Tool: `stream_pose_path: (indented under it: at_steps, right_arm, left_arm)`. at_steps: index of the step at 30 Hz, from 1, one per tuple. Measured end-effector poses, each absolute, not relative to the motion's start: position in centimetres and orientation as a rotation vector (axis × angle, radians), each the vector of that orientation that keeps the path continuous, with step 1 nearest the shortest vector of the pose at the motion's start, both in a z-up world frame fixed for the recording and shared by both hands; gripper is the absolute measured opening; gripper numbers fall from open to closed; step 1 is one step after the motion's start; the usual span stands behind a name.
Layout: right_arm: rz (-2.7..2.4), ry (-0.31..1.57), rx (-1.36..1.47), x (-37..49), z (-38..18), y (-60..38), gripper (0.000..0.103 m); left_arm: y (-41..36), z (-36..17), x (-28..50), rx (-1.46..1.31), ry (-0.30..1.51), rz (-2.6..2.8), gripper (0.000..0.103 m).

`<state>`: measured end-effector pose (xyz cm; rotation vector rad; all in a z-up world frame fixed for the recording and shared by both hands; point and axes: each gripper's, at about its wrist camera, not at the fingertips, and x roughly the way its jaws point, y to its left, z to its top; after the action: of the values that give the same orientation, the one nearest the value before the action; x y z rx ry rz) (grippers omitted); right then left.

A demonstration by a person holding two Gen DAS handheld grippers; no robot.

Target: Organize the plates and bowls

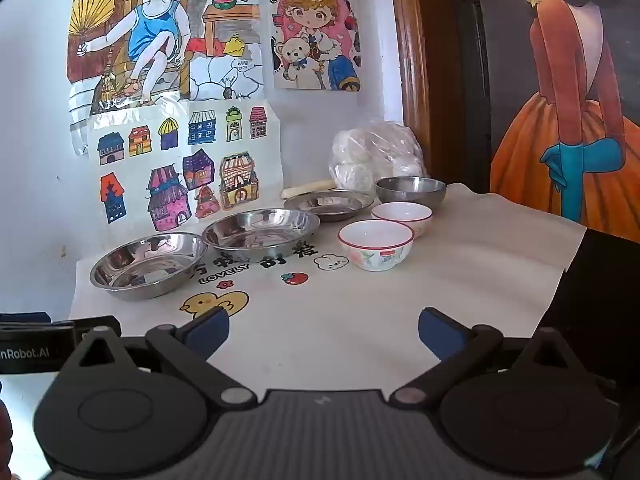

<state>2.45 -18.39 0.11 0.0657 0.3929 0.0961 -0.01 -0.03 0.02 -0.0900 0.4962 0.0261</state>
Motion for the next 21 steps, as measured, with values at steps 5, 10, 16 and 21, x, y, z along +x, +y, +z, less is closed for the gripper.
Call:
stream_pose_path:
  at_steps: [5,10,16,21]
  right_arm:
    - [0.095,0.394,0.064,2.44,0.1,-18.44,0.103]
    - [0.095,0.393,0.066,2.45,0.1,-18.53,0.103]
    - [0.095,0.394,0.068,2.49,0.09,-18.7,0.103]
    - [0.095,0.393,0.067,2.49,0.08,-18.73,0.103]
  left_arm:
    - [-0.26,-0.29,-0.04,-0.082,0.494,0.028,0.102]
    - [0.15,-0.38,0.03,-0.094,0.5,0.023,0.102]
    - [0.02,-0.1,0.05,-0.094,0.505,0.027,0.102]
    - [0.02,-0.08,-0.02,-0.094,0.504,0.027,0.102]
